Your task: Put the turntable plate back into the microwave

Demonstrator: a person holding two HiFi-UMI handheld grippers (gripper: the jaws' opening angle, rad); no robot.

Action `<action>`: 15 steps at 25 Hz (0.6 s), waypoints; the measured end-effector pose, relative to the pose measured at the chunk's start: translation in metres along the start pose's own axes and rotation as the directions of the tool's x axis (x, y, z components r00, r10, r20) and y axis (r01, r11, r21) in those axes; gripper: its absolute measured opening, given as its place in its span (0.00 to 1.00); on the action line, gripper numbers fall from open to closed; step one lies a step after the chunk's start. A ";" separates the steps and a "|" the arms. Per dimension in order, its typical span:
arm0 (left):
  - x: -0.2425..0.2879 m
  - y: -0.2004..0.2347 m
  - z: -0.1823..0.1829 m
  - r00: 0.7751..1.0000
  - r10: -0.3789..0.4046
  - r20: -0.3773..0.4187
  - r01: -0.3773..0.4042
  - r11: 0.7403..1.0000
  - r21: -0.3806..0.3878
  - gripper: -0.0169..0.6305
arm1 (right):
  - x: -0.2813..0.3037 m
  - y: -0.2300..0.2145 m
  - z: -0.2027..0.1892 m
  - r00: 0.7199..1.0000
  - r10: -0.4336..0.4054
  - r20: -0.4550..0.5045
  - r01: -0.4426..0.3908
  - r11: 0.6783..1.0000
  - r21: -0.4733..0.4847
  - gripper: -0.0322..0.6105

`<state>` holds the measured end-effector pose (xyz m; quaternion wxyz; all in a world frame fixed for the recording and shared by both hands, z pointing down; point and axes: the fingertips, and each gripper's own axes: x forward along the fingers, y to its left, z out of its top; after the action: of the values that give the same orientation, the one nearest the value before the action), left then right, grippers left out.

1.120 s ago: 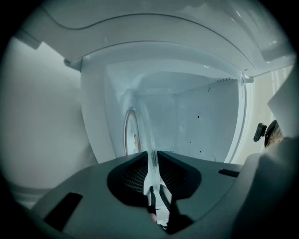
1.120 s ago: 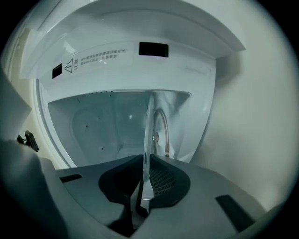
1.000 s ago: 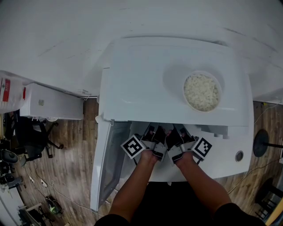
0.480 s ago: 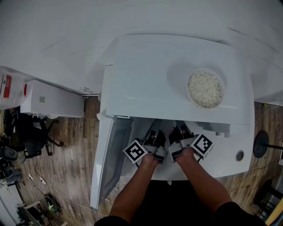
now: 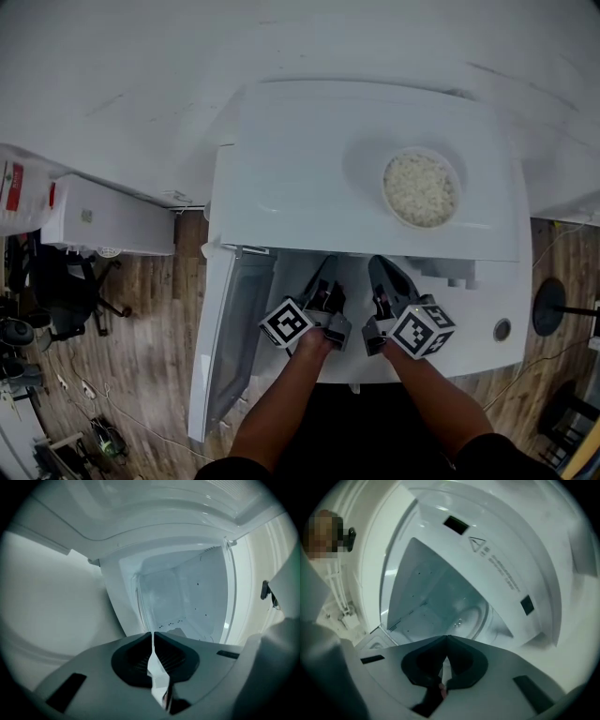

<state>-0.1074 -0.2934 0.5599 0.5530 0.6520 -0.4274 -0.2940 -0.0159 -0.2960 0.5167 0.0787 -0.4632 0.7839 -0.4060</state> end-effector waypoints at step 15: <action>-0.051 -0.073 -0.031 0.993 0.087 -0.082 0.028 0.494 0.869 0.08 | -0.055 0.061 -0.020 0.989 0.030 -0.145 -0.107 0.821 -0.561 0.08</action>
<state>-0.0876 -0.2322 0.4910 0.1788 0.8498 -0.4957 0.0080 -0.0359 -0.2270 0.4724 -0.0989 -0.4099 0.8886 -0.1807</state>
